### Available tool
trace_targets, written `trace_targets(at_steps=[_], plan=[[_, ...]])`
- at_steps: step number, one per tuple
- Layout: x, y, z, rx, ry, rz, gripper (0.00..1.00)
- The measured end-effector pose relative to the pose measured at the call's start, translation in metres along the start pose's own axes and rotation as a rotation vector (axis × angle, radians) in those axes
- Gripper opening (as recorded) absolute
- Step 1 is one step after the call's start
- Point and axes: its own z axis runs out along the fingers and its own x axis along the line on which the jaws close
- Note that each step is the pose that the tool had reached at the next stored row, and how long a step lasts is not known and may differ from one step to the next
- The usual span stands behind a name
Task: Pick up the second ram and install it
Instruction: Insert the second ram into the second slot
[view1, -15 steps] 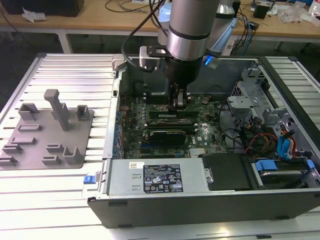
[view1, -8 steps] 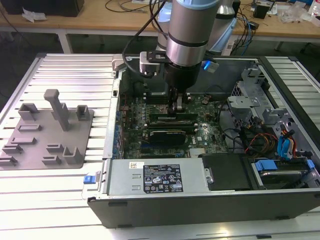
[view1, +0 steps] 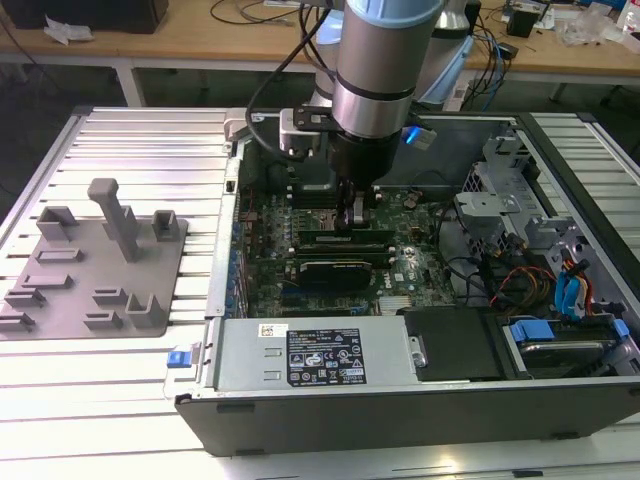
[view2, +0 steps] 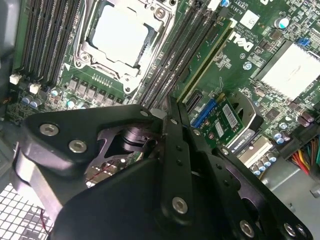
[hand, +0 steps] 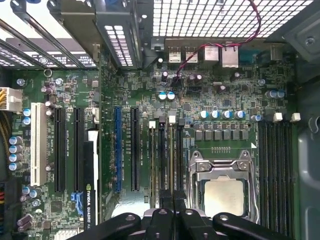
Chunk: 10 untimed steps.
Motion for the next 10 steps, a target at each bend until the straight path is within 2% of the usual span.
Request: trace_targets(at_steps=[10], plan=[[-0.0001, -0.0003, 0.0072, 0.0, -0.0001, -0.002, 0.09]])
